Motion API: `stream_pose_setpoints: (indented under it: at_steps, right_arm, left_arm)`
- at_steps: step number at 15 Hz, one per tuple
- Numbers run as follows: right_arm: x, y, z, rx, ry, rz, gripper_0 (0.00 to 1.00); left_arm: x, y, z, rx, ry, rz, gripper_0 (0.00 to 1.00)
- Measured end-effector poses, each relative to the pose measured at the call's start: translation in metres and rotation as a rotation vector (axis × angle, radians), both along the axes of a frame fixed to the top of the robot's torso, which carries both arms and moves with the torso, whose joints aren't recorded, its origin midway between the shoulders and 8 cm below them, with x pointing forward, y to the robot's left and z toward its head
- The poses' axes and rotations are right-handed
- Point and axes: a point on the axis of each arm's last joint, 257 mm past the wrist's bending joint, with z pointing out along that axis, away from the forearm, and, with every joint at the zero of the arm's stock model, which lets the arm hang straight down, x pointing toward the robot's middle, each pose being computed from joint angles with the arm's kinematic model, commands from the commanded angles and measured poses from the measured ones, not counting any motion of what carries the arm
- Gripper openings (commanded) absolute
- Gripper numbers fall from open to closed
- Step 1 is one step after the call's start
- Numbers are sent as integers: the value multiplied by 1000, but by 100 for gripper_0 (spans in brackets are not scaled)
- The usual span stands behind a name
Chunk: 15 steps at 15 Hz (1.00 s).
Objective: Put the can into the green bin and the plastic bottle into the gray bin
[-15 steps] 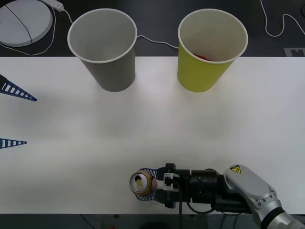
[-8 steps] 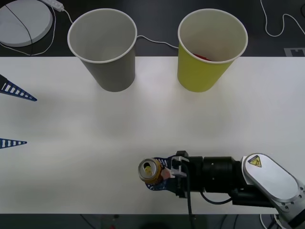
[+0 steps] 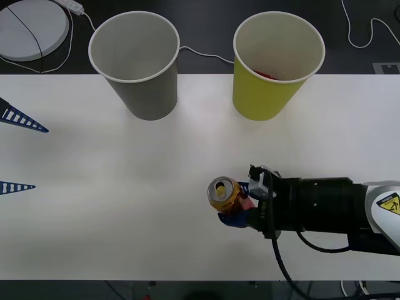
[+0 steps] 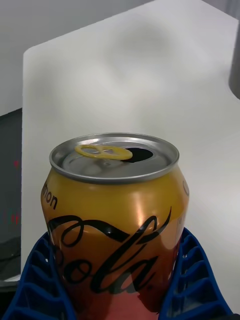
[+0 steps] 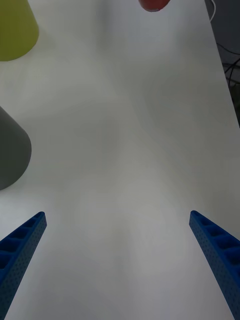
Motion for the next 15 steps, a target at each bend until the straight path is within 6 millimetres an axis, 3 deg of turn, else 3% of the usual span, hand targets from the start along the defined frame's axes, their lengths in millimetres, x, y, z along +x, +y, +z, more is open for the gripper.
stream_pose_setpoints:
  at_steps: [6, 9, 15]
  right_arm:
    - [3, -67, 64, -114, 102, -185, 0]
    - [4, -96, 87, -165, 129, -287, 0]
    - [26, -137, 135, -203, 131, -372, 0]
  left_arm:
    - [0, 0, 0, 0, 0, 0, 100]
    - [0, 0, 0, 0, 0, 0, 100]
    - [0, 0, 0, 0, 0, 0, 100]
